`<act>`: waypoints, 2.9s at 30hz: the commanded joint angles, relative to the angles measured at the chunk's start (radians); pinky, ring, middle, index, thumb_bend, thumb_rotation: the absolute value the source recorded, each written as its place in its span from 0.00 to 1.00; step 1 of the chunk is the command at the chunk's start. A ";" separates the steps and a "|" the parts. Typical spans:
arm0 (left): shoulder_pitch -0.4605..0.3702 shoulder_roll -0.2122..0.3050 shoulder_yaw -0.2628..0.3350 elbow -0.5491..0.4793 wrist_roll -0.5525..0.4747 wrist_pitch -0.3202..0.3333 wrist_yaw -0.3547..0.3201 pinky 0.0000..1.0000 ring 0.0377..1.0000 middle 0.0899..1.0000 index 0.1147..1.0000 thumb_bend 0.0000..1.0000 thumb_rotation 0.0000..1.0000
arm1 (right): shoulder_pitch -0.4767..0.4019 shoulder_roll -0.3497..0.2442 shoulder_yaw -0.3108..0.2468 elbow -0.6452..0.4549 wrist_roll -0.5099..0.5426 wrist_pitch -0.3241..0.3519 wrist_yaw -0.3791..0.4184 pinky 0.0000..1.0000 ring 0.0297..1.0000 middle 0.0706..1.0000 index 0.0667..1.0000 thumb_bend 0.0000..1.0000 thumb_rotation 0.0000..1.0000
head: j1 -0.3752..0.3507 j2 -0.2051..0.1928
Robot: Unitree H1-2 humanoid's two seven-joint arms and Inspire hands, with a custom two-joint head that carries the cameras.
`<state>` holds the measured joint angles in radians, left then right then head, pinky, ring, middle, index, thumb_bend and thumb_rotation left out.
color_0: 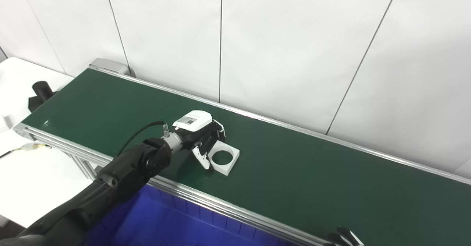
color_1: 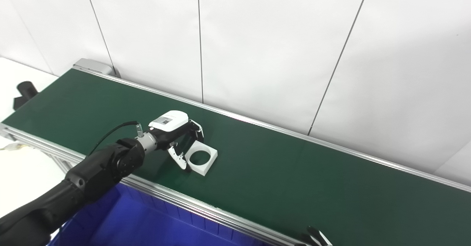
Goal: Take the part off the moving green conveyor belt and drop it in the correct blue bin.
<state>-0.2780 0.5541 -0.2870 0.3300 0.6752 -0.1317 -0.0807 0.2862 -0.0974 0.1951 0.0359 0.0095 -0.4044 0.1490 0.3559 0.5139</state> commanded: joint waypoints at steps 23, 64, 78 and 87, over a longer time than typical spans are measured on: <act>0.098 0.067 0.157 -0.356 -0.077 0.037 -0.084 0.73 0.58 0.45 0.41 0.52 0.00 | -0.001 0.003 -0.001 -0.028 0.005 -0.054 0.008 0.59 0.67 0.74 0.81 0.78 0.71 | -0.004 0.002; 0.490 0.077 0.339 -0.951 -0.262 0.189 -0.357 0.60 0.51 0.45 0.41 0.52 0.00 | 0.019 -0.032 -0.022 -0.141 0.018 -0.003 0.011 0.61 0.68 0.75 0.82 0.73 0.73 | 0.023 0.178; 0.565 0.003 0.308 -0.934 -0.203 0.238 -0.365 0.64 0.54 0.45 0.41 0.52 0.00 | -0.016 -0.070 -0.073 -0.240 0.099 0.120 0.018 0.58 0.67 0.73 0.80 0.78 0.72 | 0.155 0.379; 0.598 -0.104 0.228 -0.835 -0.072 0.266 -0.318 0.60 0.52 0.46 0.40 0.52 0.00 | -0.050 -0.105 -0.125 -0.254 0.183 0.183 0.044 0.56 0.65 0.71 0.79 0.78 0.67 | 0.228 0.424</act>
<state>0.3186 0.4473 -0.0607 -0.5053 0.5801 0.1484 -0.4380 0.2492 -0.1946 0.0765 -0.1880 0.1719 -0.2229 0.1785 0.5844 0.9388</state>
